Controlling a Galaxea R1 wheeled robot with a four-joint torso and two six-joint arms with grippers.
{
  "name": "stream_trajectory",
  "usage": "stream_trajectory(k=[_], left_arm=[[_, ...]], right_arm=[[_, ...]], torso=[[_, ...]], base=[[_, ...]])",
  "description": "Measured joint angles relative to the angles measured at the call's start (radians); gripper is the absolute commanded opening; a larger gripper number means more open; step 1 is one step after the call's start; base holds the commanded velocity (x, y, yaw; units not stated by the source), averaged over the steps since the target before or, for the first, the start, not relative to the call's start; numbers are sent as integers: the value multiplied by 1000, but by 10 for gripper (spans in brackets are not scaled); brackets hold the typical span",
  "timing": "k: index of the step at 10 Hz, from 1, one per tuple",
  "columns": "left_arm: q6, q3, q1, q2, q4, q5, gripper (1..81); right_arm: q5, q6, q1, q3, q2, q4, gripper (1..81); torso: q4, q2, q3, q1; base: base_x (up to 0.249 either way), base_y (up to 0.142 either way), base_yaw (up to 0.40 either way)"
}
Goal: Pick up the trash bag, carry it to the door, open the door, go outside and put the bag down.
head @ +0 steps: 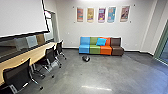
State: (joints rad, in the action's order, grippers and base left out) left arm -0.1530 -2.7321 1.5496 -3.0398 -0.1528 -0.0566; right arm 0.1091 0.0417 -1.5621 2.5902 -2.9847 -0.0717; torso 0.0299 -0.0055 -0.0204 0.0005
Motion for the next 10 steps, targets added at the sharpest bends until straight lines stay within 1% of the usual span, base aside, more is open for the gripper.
stream_trajectory(k=[10], left_arm=[[0, 0, 0, 1, 0, 0, 811]], right_arm=[[-1, 0, 0, -1, 2, 0, 811]], torso=[[0, 0, 0, 0]], base=[[154, 0, 0]])
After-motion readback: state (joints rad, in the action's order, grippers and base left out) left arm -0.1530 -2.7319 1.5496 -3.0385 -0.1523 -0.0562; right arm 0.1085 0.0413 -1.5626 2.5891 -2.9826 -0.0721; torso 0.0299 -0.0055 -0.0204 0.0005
